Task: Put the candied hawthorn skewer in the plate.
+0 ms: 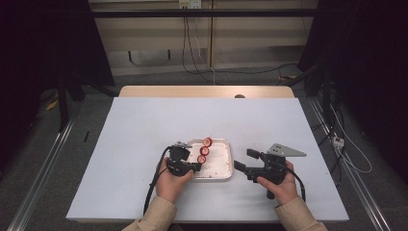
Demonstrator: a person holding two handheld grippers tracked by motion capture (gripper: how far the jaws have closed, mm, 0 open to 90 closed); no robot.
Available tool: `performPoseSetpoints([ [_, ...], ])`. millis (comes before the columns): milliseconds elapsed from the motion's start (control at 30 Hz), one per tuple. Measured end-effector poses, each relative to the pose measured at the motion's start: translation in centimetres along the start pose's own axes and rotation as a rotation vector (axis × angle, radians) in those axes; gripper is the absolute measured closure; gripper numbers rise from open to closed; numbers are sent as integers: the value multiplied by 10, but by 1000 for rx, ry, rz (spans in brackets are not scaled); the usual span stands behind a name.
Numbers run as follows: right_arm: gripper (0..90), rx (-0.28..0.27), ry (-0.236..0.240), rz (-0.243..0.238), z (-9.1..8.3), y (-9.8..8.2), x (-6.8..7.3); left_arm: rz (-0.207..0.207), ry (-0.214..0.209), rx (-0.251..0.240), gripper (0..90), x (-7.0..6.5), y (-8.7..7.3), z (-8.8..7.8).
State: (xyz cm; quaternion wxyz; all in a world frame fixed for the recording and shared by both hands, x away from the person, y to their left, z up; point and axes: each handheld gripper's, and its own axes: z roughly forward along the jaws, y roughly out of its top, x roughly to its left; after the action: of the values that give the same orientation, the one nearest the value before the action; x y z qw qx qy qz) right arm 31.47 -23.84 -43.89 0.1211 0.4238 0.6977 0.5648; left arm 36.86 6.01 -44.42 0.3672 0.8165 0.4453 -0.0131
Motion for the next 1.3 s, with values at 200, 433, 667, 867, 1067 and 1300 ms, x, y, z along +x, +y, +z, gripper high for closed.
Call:
performPoseSetpoints([
  [200,196,-5,-5,3,-3,0,-1,13,15,6,887,-3,2,2],
  [433,197,-7,-7,2,-5,-1,-2,17,9,12,878,-4,3,2],
  [667,196,-4,-6,4,-5,-1,-2,18,10,4,857,-4,2,1],
  [867,196,-4,-7,6,-5,-2,-2,28,-6,-16,797,-4,2,-4],
  [1067,191,4,-5,-1,-4,-2,-1,49,-32,-35,734,-6,2,-12],
  [1300,178,11,-3,-17,-7,-1,0,69,-88,-87,637,-2,-2,-26],
])
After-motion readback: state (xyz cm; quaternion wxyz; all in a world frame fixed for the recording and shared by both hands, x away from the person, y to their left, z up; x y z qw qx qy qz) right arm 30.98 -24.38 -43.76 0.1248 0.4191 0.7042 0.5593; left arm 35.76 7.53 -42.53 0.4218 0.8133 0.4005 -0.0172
